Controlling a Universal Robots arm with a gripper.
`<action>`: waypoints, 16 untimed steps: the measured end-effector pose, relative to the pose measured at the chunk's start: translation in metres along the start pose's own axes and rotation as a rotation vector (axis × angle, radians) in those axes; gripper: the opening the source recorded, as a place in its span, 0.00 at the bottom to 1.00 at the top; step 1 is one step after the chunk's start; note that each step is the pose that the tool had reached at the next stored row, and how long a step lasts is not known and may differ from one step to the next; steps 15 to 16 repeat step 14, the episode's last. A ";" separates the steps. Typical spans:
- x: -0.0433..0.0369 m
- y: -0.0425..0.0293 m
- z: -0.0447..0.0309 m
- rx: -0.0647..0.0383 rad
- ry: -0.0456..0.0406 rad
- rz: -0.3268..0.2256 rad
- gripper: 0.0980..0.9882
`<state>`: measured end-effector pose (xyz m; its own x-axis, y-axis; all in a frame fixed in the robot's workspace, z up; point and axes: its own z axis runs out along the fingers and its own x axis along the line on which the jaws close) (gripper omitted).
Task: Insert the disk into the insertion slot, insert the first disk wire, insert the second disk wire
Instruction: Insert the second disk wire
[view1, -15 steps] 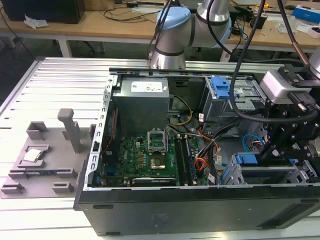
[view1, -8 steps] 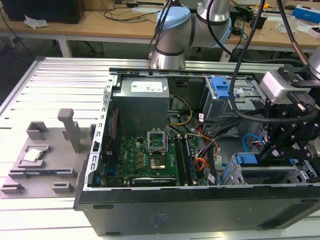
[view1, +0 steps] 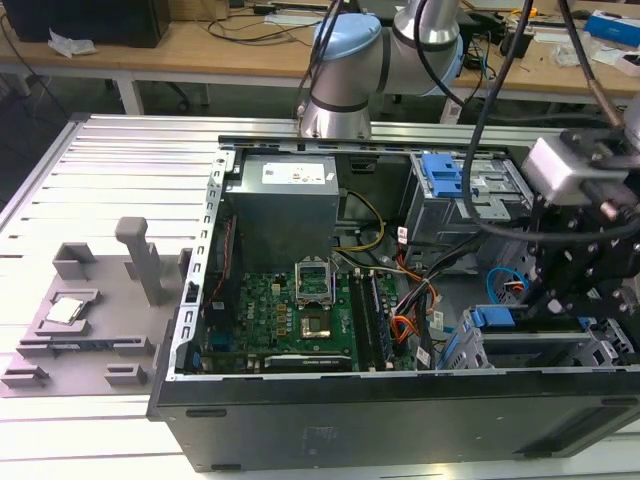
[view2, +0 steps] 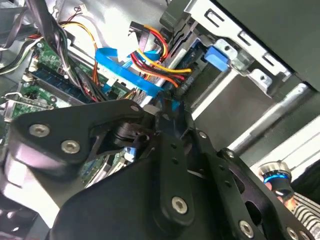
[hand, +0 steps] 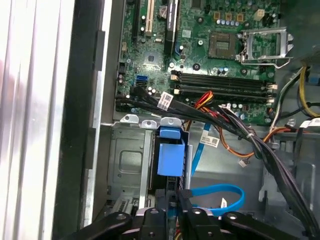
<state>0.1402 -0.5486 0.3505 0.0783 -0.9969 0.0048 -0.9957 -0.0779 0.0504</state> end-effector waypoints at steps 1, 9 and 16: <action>0.0000 0.0002 -0.0038 0.000 0.0003 0.000 0.15; -0.0004 0.0022 -0.0430 0.000 0.0048 0.000 0.01; -0.0004 0.0022 -0.0434 0.000 0.0050 0.000 0.01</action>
